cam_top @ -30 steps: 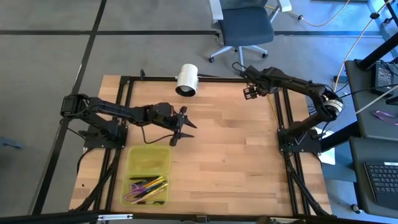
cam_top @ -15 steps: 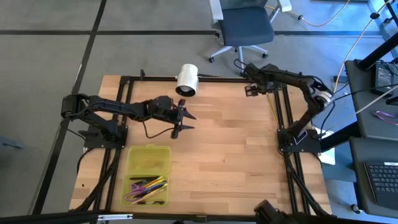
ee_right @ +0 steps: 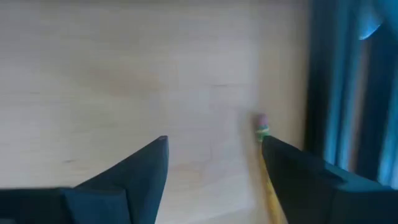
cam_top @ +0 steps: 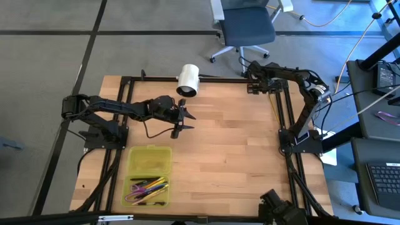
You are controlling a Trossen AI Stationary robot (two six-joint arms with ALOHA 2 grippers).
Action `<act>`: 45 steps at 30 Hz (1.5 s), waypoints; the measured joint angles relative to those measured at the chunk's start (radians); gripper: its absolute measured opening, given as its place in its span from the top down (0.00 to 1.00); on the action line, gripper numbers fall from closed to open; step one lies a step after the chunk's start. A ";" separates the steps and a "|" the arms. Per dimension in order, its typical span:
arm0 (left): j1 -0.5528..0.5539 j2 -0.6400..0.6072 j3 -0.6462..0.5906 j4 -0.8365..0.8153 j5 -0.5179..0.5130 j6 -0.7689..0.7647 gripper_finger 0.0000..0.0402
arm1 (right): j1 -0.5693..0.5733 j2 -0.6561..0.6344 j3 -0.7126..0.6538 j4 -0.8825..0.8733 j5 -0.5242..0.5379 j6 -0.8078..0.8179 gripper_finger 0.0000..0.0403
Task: Pick & place school supplies into a supply box
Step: Put the yellow pencil into the yellow supply box
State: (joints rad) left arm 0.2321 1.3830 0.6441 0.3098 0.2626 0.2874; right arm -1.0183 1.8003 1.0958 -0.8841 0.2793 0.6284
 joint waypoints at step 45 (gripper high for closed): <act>-0.016 0.000 0.000 -0.158 0.001 0.075 0.52 | 0.102 -0.037 0.005 -0.100 0.230 0.960 0.52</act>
State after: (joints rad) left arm 0.2157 1.3830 0.6441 0.1520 0.2638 0.3622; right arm -0.9164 1.7635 1.1011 -0.9841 0.5092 1.5880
